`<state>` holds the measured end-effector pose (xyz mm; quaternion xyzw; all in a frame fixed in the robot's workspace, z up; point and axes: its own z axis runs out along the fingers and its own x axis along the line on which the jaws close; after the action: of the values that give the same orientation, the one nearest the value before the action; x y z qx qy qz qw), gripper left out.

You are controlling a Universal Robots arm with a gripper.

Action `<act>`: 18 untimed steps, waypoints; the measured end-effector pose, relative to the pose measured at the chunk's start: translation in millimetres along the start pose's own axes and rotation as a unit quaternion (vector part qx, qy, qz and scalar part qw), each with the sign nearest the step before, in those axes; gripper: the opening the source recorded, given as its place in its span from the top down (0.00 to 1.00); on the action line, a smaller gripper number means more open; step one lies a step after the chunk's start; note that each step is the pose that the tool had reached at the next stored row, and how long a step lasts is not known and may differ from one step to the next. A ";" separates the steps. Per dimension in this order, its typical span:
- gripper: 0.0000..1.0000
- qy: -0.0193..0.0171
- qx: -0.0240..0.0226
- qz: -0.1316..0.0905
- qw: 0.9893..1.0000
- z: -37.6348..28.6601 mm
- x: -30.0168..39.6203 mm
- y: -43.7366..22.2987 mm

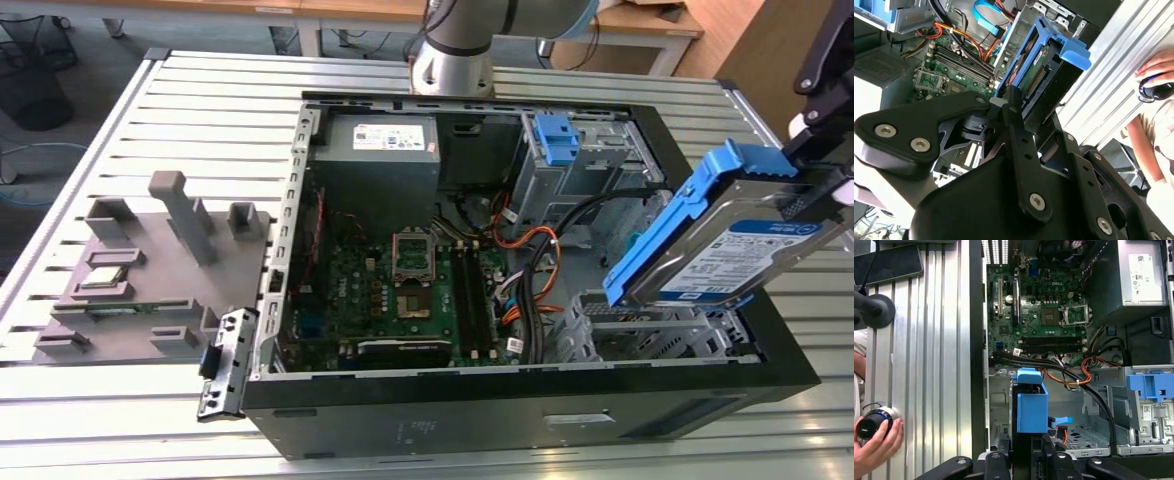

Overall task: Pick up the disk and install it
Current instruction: 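Insert the disk into the insertion slot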

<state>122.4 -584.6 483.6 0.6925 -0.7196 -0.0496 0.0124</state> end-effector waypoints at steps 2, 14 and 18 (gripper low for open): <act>0.65 0.000 0.000 0.000 1.000 3.6 0.3 -0.5; 0.65 -0.003 0.005 -0.005 1.000 11.5 0.7 -1.3; 0.65 -0.002 0.005 -0.012 1.000 12.1 0.8 -1.3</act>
<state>122.5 -584.7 471.4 0.7013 -0.7113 -0.0478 0.0070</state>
